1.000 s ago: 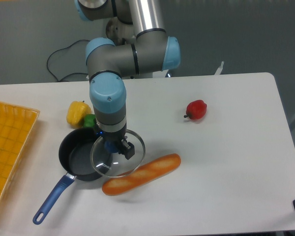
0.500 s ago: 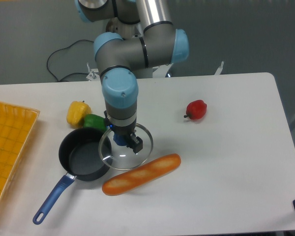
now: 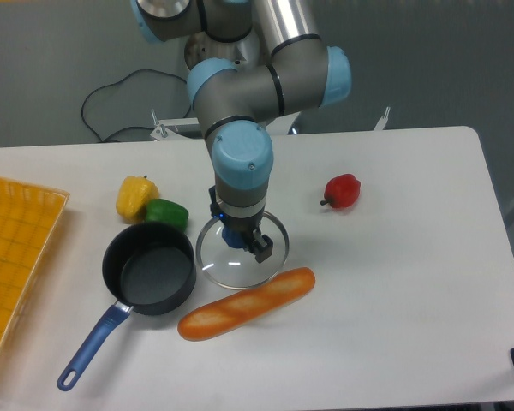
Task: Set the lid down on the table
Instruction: 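Carry the held lid away from the pan toward the baguette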
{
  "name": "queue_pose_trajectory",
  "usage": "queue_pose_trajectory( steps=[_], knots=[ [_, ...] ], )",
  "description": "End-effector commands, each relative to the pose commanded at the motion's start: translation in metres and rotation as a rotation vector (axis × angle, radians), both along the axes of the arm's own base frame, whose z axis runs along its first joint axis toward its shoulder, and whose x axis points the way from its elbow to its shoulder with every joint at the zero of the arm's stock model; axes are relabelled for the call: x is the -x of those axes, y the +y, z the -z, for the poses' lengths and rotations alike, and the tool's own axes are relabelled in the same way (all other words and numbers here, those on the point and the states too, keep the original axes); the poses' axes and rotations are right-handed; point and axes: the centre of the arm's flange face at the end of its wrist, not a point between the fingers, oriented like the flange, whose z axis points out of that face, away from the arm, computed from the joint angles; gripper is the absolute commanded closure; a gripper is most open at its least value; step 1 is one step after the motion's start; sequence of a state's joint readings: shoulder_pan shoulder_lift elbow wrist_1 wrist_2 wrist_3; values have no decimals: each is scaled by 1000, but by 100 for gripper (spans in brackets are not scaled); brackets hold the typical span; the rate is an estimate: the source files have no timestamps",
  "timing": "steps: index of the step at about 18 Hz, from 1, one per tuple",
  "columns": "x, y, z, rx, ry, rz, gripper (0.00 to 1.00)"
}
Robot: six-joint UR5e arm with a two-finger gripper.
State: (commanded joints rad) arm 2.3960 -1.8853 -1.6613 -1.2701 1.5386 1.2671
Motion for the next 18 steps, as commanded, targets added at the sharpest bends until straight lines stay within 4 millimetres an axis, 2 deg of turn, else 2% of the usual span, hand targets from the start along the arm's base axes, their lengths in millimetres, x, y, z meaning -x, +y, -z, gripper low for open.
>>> queue_pose_trajectory(
  steps=[10,13,18],
  knots=[
    [-3,-13,22,61,-4,2,45],
    [-9,-18,34,79,-21,3,45],
    [-11,-16,41,86,-29,8,45]
  ],
)
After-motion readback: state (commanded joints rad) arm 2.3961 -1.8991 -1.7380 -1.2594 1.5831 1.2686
